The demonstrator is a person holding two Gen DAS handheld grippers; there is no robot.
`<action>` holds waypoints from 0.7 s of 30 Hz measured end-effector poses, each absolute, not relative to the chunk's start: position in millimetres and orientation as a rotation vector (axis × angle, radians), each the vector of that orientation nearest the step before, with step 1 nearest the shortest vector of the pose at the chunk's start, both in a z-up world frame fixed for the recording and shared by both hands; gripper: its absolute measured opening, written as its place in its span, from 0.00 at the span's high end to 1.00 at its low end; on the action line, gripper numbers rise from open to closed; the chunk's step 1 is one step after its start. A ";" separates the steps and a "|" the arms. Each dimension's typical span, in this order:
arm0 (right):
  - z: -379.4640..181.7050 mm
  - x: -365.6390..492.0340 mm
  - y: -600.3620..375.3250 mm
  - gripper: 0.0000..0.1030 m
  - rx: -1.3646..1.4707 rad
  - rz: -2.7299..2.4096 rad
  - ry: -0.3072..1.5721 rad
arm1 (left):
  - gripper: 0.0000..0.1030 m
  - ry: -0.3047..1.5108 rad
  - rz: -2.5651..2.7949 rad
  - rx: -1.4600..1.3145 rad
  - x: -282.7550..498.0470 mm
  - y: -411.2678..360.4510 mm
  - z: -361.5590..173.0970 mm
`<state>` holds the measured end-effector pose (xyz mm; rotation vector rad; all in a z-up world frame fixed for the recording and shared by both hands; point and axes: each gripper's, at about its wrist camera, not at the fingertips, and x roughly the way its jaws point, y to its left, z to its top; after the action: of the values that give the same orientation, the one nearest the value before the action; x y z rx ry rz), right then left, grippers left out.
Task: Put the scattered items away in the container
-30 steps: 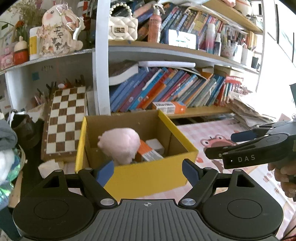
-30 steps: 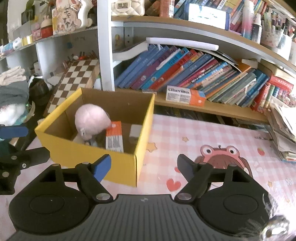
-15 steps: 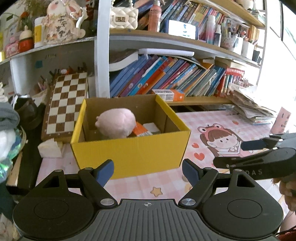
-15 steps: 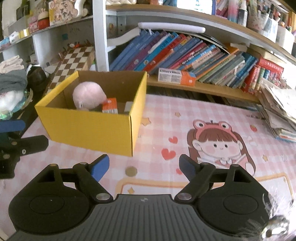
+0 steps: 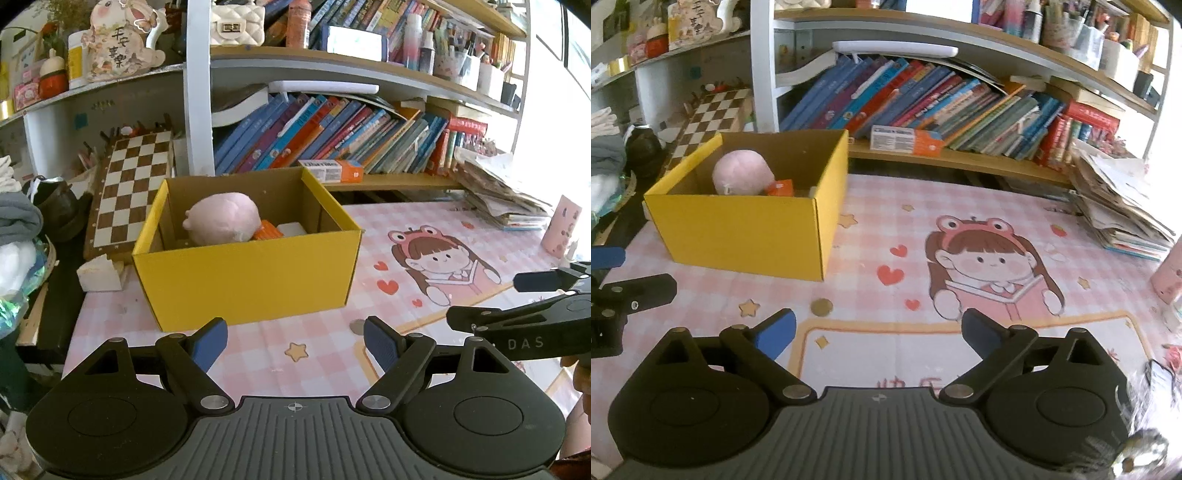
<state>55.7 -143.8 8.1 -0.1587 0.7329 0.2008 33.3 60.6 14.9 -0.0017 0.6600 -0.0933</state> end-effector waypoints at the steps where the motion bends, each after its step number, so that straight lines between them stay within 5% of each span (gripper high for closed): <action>1: 8.2 53.4 -145.6 0.04 -0.161 0.192 0.732 | 0.18 0.661 -0.091 0.001 32.4 59.0 15.1; 3: 8.0 50.5 -149.0 0.03 -0.167 0.176 0.734 | 0.10 0.663 -0.081 0.008 30.9 55.5 15.5; 21: 4.8 47.3 -164.4 0.00 -0.175 0.146 0.775 | 0.02 0.707 -0.099 0.025 31.8 35.3 9.4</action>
<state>47.3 -164.4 4.8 -0.1751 0.7752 0.1463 31.8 35.3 9.4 0.0251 0.7071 -0.0985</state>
